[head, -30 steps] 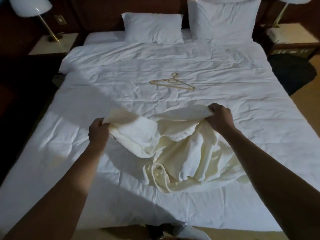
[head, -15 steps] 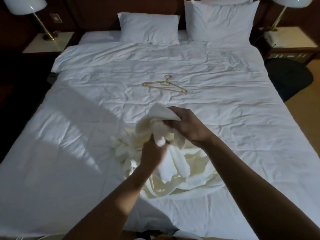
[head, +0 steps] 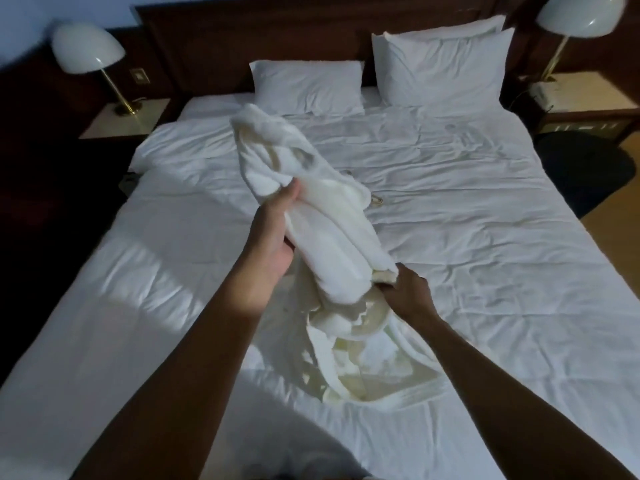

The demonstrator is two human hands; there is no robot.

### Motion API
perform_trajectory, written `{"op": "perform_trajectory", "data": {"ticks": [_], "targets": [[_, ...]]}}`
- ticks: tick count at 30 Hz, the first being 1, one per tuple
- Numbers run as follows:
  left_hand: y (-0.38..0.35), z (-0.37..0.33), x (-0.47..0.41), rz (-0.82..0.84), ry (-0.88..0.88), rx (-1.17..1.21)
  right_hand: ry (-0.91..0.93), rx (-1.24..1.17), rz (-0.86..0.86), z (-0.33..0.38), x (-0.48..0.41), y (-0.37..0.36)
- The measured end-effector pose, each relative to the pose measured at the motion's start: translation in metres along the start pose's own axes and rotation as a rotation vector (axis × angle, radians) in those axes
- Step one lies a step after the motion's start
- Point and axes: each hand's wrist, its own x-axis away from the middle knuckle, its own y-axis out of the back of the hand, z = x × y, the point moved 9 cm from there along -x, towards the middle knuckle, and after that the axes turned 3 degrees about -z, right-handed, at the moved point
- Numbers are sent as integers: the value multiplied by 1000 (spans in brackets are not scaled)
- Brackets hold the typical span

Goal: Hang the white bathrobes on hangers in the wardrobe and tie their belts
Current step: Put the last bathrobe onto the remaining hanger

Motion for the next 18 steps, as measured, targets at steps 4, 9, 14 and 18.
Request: {"op": "perform_trajectory", "data": {"ticks": [4, 9, 14, 18], "targets": [[-2, -46, -13, -7, -24, 75, 1, -258, -234, 38, -15, 80], [-29, -110, -34, 67, -87, 175, 138, -491, -497, 121, -2, 183], [-43, -148, -66, 195, -39, -20, 181, -578, -579, 190, 20, 231], [-24, -116, -63, 287, 119, -872, 104, -600, -442, 225, 22, 224]]}}
